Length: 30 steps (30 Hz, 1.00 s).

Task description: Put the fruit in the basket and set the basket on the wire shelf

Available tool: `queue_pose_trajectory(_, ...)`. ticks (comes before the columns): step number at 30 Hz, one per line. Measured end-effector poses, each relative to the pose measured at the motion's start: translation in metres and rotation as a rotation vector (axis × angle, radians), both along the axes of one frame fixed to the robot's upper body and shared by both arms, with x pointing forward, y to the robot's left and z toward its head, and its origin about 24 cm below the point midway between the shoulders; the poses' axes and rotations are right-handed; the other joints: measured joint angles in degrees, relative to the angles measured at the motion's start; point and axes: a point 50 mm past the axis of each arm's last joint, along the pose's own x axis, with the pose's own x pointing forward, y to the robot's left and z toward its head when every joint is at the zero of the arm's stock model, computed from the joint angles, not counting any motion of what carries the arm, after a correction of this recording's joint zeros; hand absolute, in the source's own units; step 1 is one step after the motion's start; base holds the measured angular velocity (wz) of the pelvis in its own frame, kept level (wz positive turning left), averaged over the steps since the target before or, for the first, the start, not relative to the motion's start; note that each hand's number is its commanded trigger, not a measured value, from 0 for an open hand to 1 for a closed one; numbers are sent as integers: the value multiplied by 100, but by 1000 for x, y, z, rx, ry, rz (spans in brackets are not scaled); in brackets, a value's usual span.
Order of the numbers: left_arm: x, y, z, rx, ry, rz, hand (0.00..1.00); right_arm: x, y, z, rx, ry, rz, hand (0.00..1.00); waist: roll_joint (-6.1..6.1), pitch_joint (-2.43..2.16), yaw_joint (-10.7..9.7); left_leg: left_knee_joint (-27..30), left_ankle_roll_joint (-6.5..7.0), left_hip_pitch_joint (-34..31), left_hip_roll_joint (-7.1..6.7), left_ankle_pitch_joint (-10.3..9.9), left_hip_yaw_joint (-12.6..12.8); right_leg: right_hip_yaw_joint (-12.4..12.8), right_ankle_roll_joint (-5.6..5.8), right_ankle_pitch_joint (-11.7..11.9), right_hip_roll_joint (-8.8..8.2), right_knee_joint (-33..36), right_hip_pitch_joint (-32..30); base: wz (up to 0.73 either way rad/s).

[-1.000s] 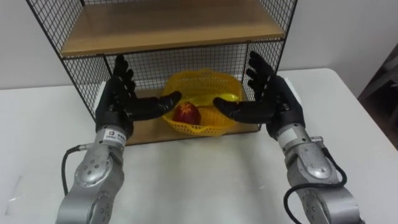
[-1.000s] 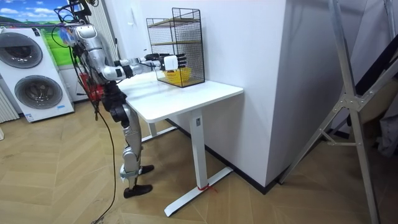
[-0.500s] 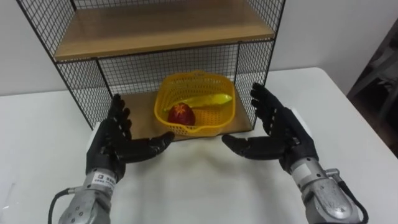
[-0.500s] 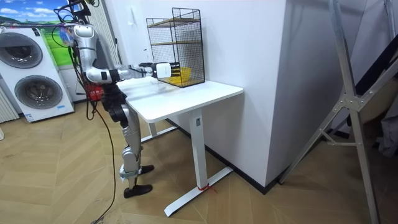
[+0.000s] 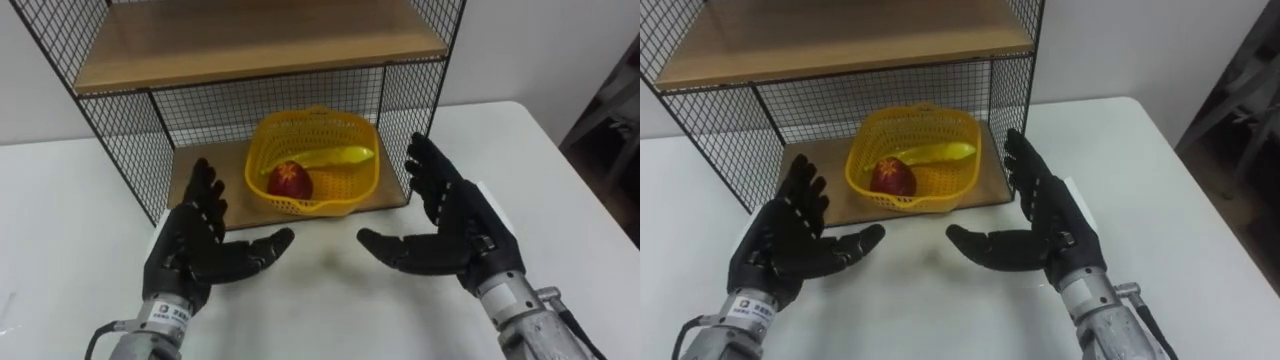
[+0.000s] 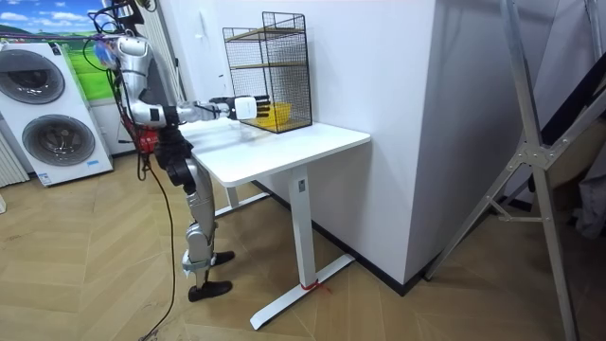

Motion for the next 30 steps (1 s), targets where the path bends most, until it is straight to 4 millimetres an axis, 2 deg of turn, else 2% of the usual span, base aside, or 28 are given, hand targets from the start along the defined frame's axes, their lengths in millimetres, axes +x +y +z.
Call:
queue_pose_trajectory(3, -10, 2, -5, 1, 26, -1, 0, -7, -1, -4, -1, 22, 17, 0, -36, 17, 16, 1, 1, -18, 0, -1, 6, -12, 0, 0, -2, 2, -23, 1)
queue_pose_trajectory(7, -16, 3, -8, 14, 34, 0, 0, -20, -4, -15, 8, 64, 15, 0, -80, 6, 10, 67, 10, -89, 0, -23, -68, -71, 11, -20, -10, 8, -36, 10)
queue_pose_trajectory(10, -22, 7, -9, 21, 33, 21, 0, -30, -6, -25, 10, 120, 13, 0, -98, 15, 14, 67, 11, -108, -7, -23, -78, -52, 27, -40, -7, 14, -54, 1)
queue_pose_trajectory(13, -27, 12, -10, 36, 34, 47, 0, -37, -7, -28, 1, 138, 13, 0, -105, -10, 17, 70, 12, -150, -19, -24, -74, -59, 34, -51, 1, 13, -100, 0)
queue_pose_trajectory(17, -32, 18, -10, 59, 33, 80, 0, -42, -8, -29, -28, 132, 11, 0, -115, 11, 24, 60, 13, -137, -35, -24, -82, -70, 23, -28, 23, -1, -66, 0)
queue_pose_trajectory(20, -36, 20, -10, 62, 26, 113, 0, -43, -9, -28, -31, 122, -5, 0, -75, 28, 41, 68, 10, -103, -16, -46, -74, -61, 30, -44, 28, -4, -29, 0)
queue_pose_trajectory(30, -40, 37, -1, 97, -45, 318, 0, -38, -26, -12, -102, -36, -198, 0, -92, 22, 219, 41, -2, -74, -59, -31, -171, -121, 26, -45, 29, -4, 10, 3)
